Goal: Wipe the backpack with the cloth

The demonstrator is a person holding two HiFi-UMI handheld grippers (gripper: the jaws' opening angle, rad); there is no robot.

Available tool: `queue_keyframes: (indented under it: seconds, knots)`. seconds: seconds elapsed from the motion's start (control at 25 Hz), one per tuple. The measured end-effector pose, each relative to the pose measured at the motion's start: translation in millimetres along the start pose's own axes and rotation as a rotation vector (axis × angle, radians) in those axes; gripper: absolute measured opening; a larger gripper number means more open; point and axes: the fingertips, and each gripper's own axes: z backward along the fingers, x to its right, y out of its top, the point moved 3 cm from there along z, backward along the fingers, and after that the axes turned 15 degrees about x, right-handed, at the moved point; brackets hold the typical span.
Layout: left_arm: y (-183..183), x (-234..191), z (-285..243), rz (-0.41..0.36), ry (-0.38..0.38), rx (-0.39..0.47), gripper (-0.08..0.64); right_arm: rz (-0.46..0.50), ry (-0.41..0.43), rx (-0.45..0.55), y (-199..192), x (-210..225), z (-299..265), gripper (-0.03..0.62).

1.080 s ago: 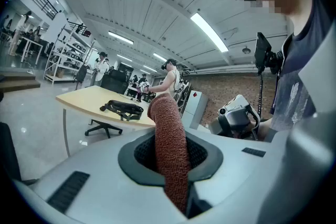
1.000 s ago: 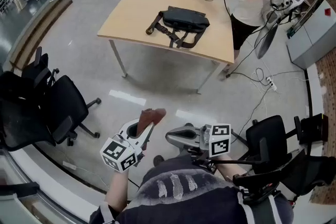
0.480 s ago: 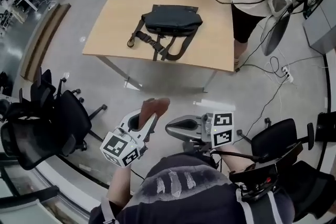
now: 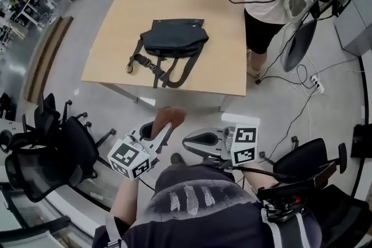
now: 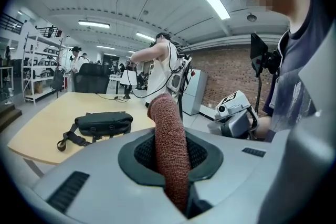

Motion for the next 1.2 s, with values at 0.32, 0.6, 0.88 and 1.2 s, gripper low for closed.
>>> queue_keyframes:
  seconds: [0.32, 0.6, 0.88, 1.2]
  knots:
    - [12.0, -76.2, -145.5, -0.064, -0.157, -0.052, 0.055, 0.067, -0.169, 0.048, 44.3, 44.1, 11.4, 0.002]
    - [-1.6, -183.4, -303.4, -0.032, -0.182, -0.169, 0.055, 0.128, -0.394, 0.119, 97.1, 117.4, -14.1, 0.002]
    - [-51.5, -234.4, -404.1, -0.040, -0.304, -0.396, 0.055, 0.194, -0.565, 0.092, 137.0, 183.5, -57.7, 0.002]
    - [-103.3, -271.4, -418.4, -0.255, -0.303, -0.599, 0.055, 0.159, -0.611, 0.159, 171.9, 218.2, -45.6, 0.002]
